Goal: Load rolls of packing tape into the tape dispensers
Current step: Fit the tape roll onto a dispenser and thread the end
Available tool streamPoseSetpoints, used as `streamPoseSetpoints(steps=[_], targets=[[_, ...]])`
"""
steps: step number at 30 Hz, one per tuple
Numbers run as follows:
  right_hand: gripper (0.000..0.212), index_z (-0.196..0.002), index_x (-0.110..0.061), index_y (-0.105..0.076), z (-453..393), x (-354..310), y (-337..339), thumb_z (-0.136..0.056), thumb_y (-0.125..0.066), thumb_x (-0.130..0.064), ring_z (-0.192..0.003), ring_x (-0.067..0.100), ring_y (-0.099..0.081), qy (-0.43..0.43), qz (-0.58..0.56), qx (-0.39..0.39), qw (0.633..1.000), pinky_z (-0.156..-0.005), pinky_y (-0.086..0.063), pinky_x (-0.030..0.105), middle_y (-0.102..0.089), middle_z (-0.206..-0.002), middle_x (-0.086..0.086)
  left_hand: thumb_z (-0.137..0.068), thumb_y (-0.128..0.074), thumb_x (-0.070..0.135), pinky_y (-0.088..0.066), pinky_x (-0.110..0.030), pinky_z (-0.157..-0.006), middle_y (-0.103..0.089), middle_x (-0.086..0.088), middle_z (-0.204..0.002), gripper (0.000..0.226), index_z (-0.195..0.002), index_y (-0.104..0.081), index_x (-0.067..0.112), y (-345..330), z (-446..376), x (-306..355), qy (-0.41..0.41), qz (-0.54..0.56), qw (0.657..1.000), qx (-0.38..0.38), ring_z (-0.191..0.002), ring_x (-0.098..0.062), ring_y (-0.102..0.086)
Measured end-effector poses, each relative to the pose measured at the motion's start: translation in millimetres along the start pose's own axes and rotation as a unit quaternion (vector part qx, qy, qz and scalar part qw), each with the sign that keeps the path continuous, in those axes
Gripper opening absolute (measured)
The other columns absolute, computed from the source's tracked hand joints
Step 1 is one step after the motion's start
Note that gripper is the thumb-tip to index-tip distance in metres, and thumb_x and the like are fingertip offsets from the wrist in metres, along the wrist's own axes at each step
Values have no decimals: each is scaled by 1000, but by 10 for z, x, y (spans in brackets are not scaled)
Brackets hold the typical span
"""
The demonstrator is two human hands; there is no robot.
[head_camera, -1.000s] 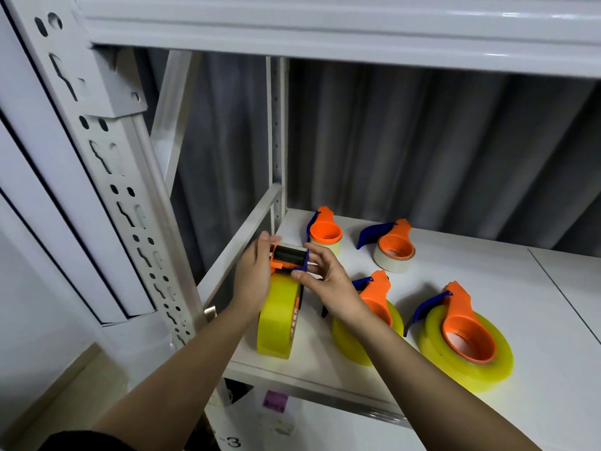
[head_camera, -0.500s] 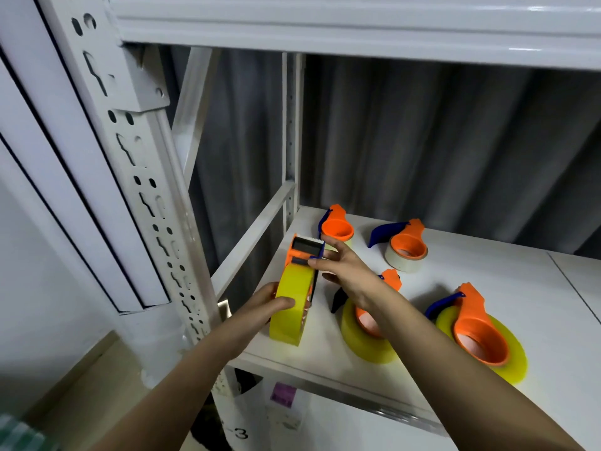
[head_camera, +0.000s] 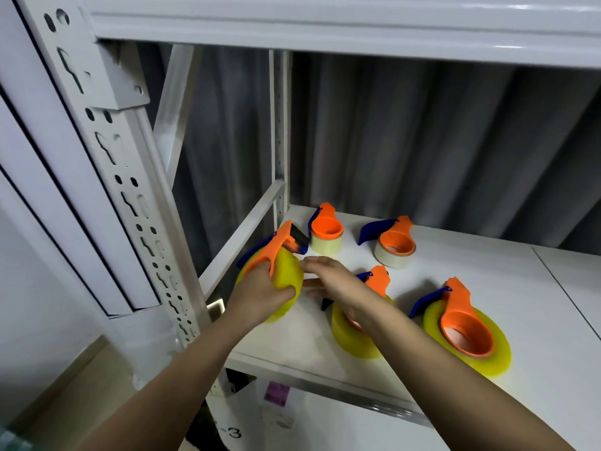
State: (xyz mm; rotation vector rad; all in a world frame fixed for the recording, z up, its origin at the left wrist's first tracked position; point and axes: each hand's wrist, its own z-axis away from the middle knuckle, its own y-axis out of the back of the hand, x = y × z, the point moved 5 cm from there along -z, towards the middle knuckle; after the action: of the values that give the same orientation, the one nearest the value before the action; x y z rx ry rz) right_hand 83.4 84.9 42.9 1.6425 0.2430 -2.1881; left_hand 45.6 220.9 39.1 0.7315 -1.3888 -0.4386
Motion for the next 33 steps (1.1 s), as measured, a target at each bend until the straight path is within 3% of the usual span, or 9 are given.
streamPoseSetpoints(steps=[2,6,9,14,18,21,25,29,33], targets=[[28,-117,-5,-60,-3,63,-91,-98,-50,-23,-89,20,-61,-15,-27,-32,999,-83,-52,27,-64,-103,8,-80,-68,32,-42,-28,-63,-58,-2,-86,32,-101,-51,14,-28,-17,73,-28,-83,996,22,-80,-19,-56],[8,-93,-14,-57,-24,170,-125,-95,-50,-17,-81,16,-58,-13,-18,4,1000,-80,-51,28,-61,-89,4,-80,-66,41,-53,-35,-71,-64,-2,-89,37,-105,-56,14,-207,-93,97,-49,-180,982,23,-82,-21,-62],[17,-77,-20,-50,13,224,-156,-92,-48,-15,-78,15,-50,-9,25,19,999,-79,-43,30,-51,-77,-1,-82,-63,46,-51,-32,-69,-65,-2,-92,39,-105,-56,14,-334,-116,102,-39,-260,965,21,-83,-21,-63],[11,-94,-12,-54,40,315,-152,-95,-44,-19,-87,16,-49,-14,23,24,999,-83,-40,30,-53,-90,3,-84,-59,44,-47,-29,-65,-65,-2,-90,34,-100,-58,14,-466,-129,40,-23,-297,954,28,-82,-20,-63],[16,-83,-18,-51,57,344,-199,-96,-41,-20,-80,14,-48,-18,3,14,1000,-75,-39,27,-51,-80,-1,-86,-57,42,-48,-29,-70,-66,-2,-99,35,-106,-58,14,-564,-136,-3,-14,-329,944,29,-92,-21,-64],[18,-86,-17,-53,75,346,-186,-98,-40,-21,-79,11,-48,-22,7,10,1000,-69,-38,23,-52,-83,-2,-86,-55,41,-50,-29,-73,-67,-2,-100,33,-105,-61,14,-632,-154,-19,-15,-334,942,25,-93,-21,-64],[35,-123,-7,-56,115,387,-182,-100,-41,-29,-106,15,-52,-38,6,-9,999,-87,-39,23,-59,-115,4,-93,-50,32,-48,-30,-89,-62,-6,-114,31,-115,-57,11,-763,-186,-79,1,-357,934,-18,-109,-22,-60],[38,-128,-8,-54,123,406,-180,-101,-41,-32,-107,15,-52,-45,-4,-21,999,-90,-38,23,-59,-122,5,-91,-50,35,-46,-28,-77,-62,-3,-116,34,-118,-55,15,-761,-195,-87,3,-374,928,-7,-106,-21,-61],[42,-132,-10,-51,102,437,-194,-100,-42,-35,-121,18,-51,-60,8,-23,998,-99,-38,26,-56,-132,6,-91,-47,38,-46,-31,-83,-58,-6,-123,44,-127,-49,13,-776,-162,-114,8,-393,919,-7,-111,-23,-58]])
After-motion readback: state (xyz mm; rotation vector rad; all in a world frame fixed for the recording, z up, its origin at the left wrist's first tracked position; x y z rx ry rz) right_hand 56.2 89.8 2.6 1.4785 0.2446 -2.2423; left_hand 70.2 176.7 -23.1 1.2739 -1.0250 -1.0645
